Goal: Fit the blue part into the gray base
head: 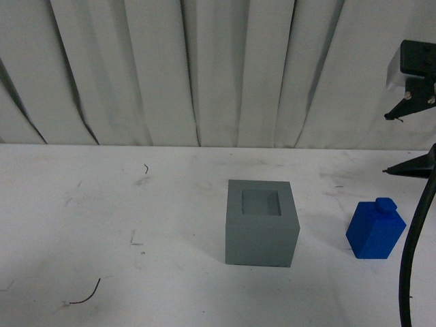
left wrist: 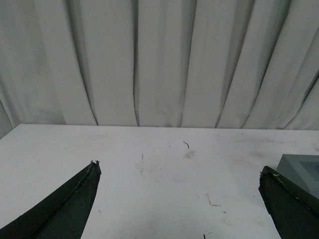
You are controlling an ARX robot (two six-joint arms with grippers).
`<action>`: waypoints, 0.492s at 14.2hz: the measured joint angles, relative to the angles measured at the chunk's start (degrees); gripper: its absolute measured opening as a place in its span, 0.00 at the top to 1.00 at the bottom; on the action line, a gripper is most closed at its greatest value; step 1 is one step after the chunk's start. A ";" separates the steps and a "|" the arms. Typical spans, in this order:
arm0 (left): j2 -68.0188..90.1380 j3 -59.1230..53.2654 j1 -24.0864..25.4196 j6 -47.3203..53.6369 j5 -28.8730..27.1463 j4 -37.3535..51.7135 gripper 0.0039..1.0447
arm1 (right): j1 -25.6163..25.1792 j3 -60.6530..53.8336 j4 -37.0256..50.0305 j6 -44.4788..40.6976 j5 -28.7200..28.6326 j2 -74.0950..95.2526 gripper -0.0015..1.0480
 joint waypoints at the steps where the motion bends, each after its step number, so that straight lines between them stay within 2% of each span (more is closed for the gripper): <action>1: 0.00 0.00 0.00 0.00 0.00 0.00 0.06 | 0.04 1.99 -3.34 -2.36 0.92 1.29 0.06; 3: 0.00 0.00 0.00 0.00 0.00 0.00 0.06 | 0.81 7.21 -11.56 -8.70 4.11 5.97 0.06; 7: 0.00 0.00 0.00 0.00 0.00 0.00 0.06 | 5.27 15.30 -24.94 -13.11 7.87 11.74 0.06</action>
